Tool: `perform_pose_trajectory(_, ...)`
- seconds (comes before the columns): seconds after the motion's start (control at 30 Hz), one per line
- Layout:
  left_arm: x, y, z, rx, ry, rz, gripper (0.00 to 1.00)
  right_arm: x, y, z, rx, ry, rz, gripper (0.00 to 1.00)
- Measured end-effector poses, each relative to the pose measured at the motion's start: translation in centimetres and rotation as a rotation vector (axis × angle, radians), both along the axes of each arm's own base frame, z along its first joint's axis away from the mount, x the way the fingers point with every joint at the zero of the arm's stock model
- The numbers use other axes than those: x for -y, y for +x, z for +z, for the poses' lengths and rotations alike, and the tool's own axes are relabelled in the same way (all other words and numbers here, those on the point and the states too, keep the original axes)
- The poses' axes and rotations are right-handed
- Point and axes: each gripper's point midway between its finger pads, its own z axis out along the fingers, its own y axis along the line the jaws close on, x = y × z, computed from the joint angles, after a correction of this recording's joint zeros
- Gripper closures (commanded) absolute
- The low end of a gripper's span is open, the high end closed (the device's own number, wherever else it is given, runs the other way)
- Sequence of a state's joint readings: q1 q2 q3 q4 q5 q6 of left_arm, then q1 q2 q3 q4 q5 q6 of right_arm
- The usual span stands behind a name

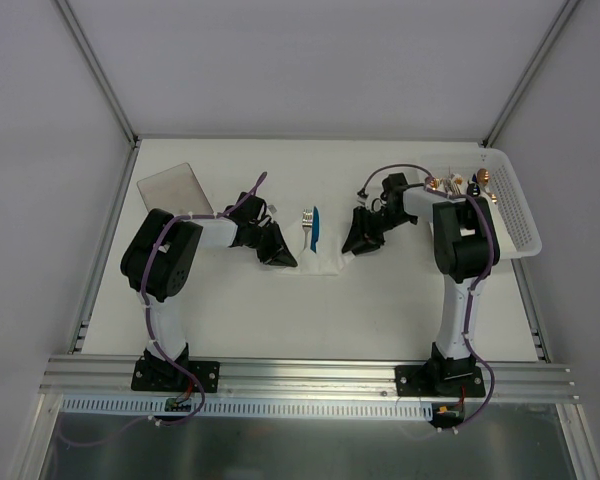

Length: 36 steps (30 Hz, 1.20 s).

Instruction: Place the utensils on the paper napkin and roll it up

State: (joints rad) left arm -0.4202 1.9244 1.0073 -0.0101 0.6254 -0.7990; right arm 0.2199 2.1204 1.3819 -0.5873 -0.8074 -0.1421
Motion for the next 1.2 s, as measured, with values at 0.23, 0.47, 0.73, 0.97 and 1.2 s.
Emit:
perform_pose_trajectory(0.23,0.0,0.0,0.0,-0.001,0.0,0.001,0.93,0.3,-0.9,-0.5,-0.014,0.004,0.012,0.88)
perform_pose_trajectory(0.47,0.0,0.0,0.0,-0.001,0.0,0.001,0.94,1.1,-0.4,0.2,-0.03,0.019,-0.017,1.0)
perform_pose_trajectory(0.73,0.0,0.0,0.0,-0.001,0.0,0.001,0.94,-2.2,0.4,3.3,-0.018,0.103,0.0,1.0)
perform_pose_trajectory(0.97,0.0,0.0,0.0,-0.003,0.001,0.001,0.94,-5.5,-0.9,4.7,-0.056,0.149,0.032,1.0)
perform_pose_trajectory(1.2,0.0,0.0,0.0,-0.005,0.002,0.001,0.94,-6.6,-0.8,5.2,-0.085,0.16,0.009,1.0)
